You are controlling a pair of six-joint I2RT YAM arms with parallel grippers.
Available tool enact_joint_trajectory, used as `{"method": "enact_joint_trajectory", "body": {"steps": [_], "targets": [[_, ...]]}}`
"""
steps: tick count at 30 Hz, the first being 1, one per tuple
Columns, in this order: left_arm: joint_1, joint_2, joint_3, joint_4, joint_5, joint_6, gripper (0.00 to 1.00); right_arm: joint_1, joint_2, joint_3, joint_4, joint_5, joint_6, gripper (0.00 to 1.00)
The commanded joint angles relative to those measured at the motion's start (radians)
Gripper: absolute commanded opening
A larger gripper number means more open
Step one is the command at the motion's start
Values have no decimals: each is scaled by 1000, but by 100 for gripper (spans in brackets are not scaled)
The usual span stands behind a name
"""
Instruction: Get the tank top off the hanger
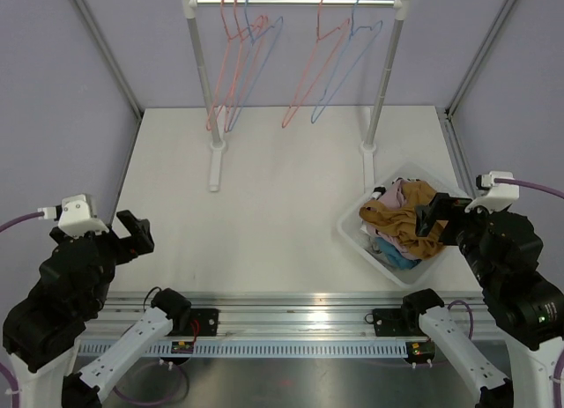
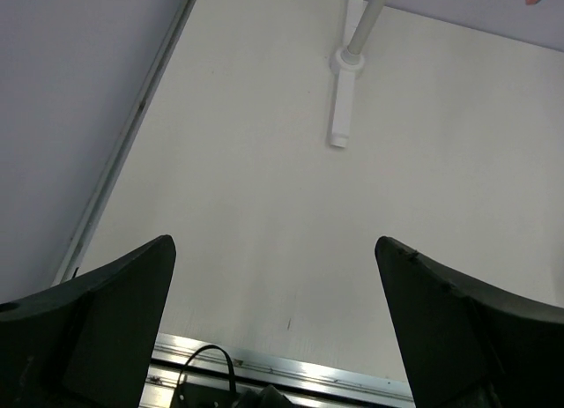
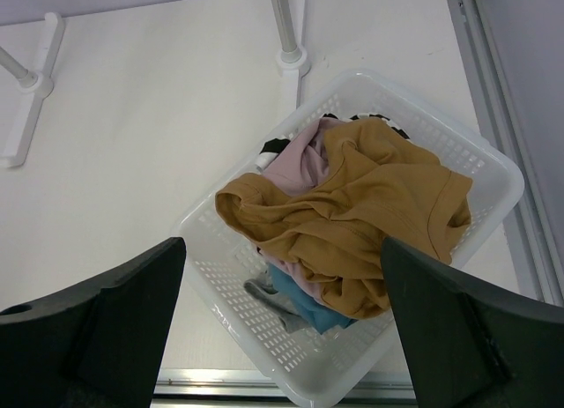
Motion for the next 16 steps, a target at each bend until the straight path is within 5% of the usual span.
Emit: {"method": "enact_joint_trajectory", "body": {"steps": [1,16], "targets": [[3,-42,-26,-37,-25,48,99,4,-19,-37,50,-21,-18,100],[3,-101,-159,111,18,85,99,3,-17,-109,93,-35,-13,100]]}}
